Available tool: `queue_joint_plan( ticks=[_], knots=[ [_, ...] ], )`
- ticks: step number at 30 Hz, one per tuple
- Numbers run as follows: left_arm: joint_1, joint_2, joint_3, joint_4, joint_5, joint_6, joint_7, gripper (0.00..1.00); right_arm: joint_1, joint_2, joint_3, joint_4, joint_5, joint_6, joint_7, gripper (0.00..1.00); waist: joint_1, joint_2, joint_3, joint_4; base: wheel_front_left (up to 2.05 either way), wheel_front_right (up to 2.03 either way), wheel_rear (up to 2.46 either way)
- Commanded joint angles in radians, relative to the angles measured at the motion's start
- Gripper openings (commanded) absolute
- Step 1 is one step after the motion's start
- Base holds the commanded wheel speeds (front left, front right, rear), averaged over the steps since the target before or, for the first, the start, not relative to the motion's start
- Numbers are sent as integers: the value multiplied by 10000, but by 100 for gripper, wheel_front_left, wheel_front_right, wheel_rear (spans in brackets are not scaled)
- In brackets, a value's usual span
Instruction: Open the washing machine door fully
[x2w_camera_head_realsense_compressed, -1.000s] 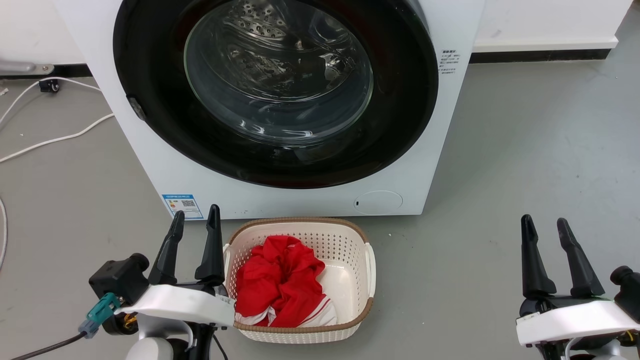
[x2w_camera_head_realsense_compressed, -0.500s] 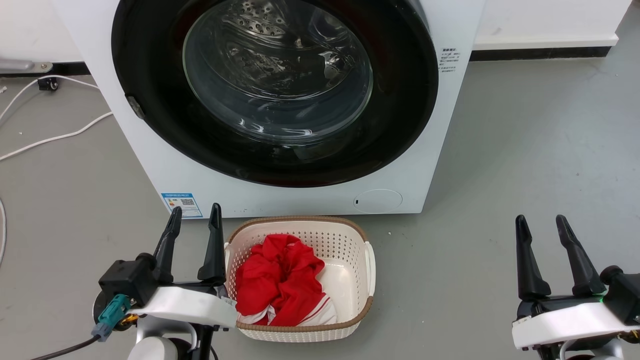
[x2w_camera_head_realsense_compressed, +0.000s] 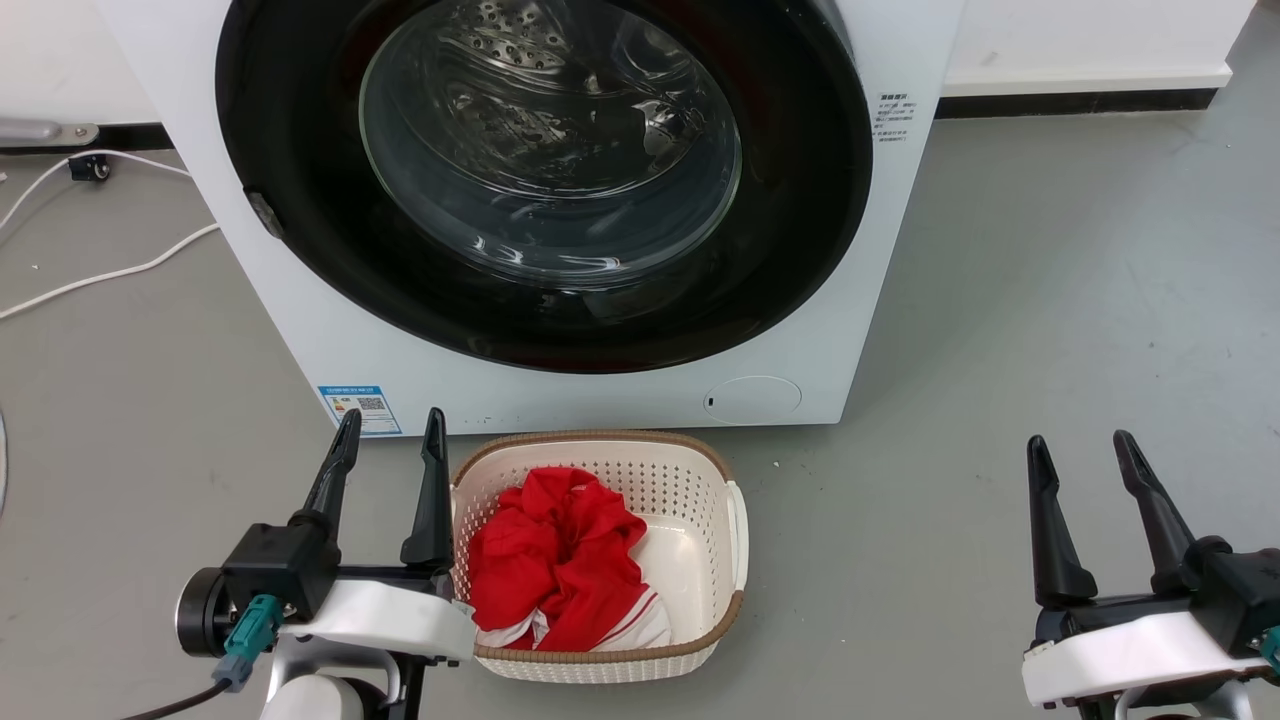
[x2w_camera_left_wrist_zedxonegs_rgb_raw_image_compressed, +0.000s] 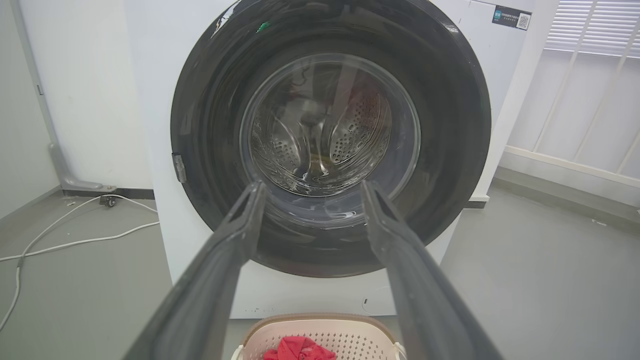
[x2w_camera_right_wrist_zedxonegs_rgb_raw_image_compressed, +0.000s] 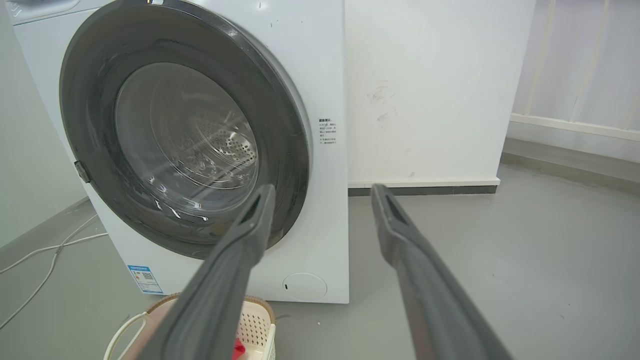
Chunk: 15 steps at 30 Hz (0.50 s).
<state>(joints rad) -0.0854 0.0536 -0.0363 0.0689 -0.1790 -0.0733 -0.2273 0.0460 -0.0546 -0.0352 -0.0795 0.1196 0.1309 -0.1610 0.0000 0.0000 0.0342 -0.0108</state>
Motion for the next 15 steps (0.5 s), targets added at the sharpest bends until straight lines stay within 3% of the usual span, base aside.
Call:
queue_joint_plan(
  ticks=[1, 15],
  knots=[
    [26, 51, -28, -15, 220, 75, -93, 100, 60, 40, -17, -104, -216, -3, -65, 100, 0, 0, 4, 1, 0, 0, 0],
    [53, 40, -64, 44, 1146, 77, -336, 100, 192, 58, 30, -205, -1095, -3, -240, 100, 0, 0, 26, -12, 0, 0, 0]
  ],
)
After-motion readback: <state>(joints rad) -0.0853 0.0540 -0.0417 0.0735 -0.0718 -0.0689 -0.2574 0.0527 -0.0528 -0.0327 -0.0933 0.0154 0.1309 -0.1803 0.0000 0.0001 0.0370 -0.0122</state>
